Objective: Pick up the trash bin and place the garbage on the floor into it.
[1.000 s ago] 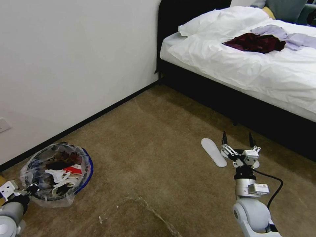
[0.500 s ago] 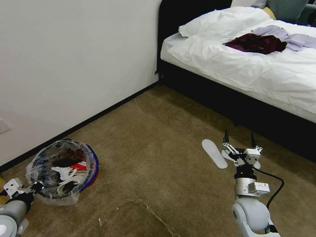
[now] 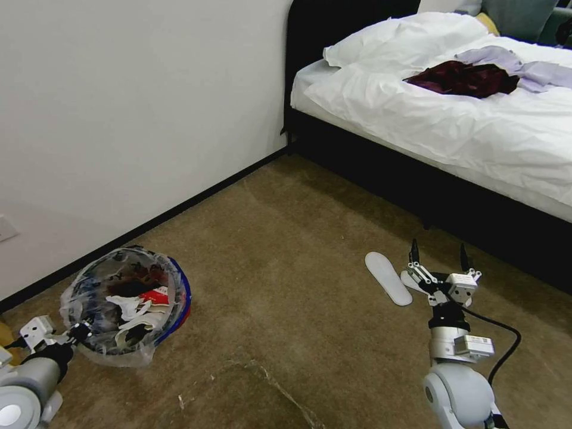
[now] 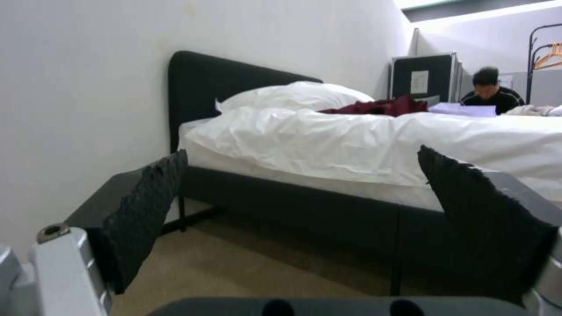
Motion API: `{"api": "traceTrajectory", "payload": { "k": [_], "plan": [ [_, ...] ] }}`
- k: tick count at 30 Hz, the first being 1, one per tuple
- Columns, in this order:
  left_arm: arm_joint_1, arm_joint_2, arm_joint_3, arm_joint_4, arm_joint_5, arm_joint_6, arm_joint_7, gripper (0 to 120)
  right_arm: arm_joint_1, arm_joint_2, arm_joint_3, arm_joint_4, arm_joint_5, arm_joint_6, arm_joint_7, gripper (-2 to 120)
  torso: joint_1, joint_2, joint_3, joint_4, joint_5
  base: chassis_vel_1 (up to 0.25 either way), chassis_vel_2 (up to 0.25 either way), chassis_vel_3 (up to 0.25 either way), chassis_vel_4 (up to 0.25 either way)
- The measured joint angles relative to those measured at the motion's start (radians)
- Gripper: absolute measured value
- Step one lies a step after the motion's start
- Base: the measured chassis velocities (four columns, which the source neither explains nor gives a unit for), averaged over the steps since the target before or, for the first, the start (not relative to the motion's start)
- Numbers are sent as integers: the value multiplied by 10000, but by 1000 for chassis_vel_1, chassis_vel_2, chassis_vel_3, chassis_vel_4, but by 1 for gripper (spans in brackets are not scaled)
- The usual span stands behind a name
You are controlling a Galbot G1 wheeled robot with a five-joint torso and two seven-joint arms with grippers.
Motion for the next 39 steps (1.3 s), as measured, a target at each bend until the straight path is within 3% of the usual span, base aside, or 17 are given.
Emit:
{"api": "traceTrajectory", "payload": {
  "k": [15,39],
  "plan": [
    [41,-155,-52,-100,356,247,156,0,39,-29,-60,-46,24,-117,52,100,1,0,1,1,0,0,0,0,0],
    [4,-178,-106,-19,139,333,330,0,101,-42,-47,-125,132,-158,41,100,1,0,1,0,0,0,0,0,0]
  ]
}}
